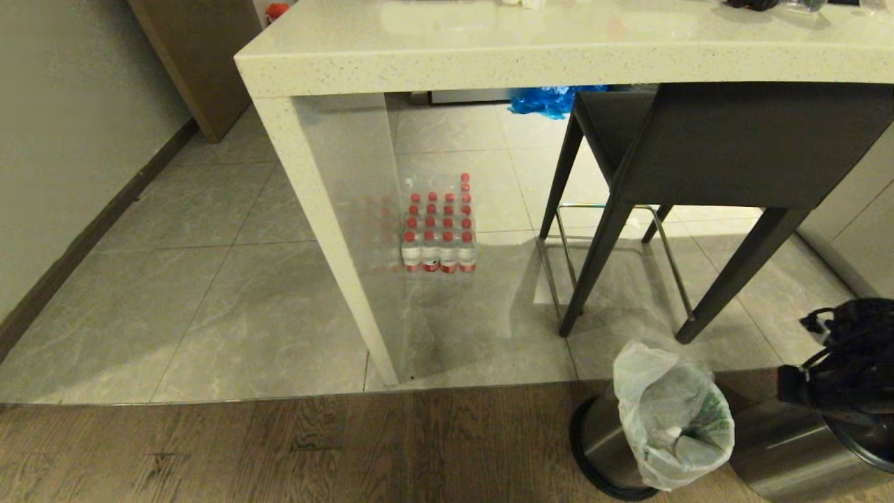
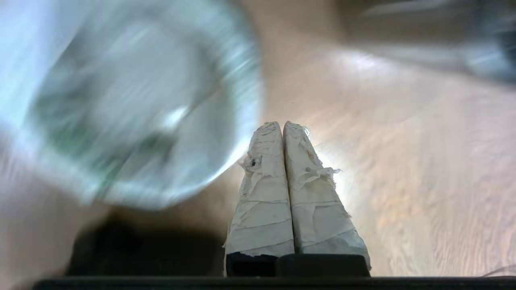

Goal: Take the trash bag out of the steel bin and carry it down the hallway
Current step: Pick up the trash bag

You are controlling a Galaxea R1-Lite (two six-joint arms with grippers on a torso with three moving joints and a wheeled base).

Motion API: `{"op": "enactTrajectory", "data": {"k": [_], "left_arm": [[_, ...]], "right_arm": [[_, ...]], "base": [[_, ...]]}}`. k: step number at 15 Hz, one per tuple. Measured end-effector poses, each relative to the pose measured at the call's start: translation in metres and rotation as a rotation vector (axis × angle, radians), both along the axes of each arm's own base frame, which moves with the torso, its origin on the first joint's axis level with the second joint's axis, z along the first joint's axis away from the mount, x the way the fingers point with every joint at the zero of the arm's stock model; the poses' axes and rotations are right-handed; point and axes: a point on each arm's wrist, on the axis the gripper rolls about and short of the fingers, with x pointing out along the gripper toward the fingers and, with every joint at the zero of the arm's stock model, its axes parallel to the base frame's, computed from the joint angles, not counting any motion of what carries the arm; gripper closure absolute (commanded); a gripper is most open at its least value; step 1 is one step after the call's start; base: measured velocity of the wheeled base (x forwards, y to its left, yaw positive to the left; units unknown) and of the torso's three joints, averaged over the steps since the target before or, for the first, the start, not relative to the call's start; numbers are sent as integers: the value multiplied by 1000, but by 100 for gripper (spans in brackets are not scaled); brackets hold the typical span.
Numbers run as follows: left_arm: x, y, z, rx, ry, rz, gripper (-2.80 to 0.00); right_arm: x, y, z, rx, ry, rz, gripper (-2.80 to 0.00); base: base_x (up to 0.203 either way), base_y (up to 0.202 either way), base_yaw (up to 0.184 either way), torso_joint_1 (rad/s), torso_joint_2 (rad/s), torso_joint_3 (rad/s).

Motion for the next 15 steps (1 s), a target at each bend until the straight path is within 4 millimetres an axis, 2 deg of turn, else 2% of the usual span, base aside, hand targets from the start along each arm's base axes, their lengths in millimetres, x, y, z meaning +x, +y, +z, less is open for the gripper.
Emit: {"op": "enactTrajectory", "data": {"k": [1,5,8,10,12,15], "left_arm": [[0,0,0,0,0,0,0],[0,0,0,0,0,0,0],[0,0,0,0,1,0,0],[0,0,0,0,0,0,0],[0,0,0,0,0,0,0],[0,0,0,0,1,0,0]], "right_arm": [[-2,14,-1,16,12,24,0],[3,43,5,55,-14,46,0],[12,76,10,87,-41,108,0],[10,92,8,96,-23,148,0],[4,94,2,55,18,123,0],[-5,84,-8,-51,81,-12,0]], "base": [[0,0,0,0,0,0],[0,0,0,0,0,0],[0,0,0,0,0,0],[0,0,0,0,0,0],[0,0,0,0,0,0],[0,0,0,0,0,0]]}}
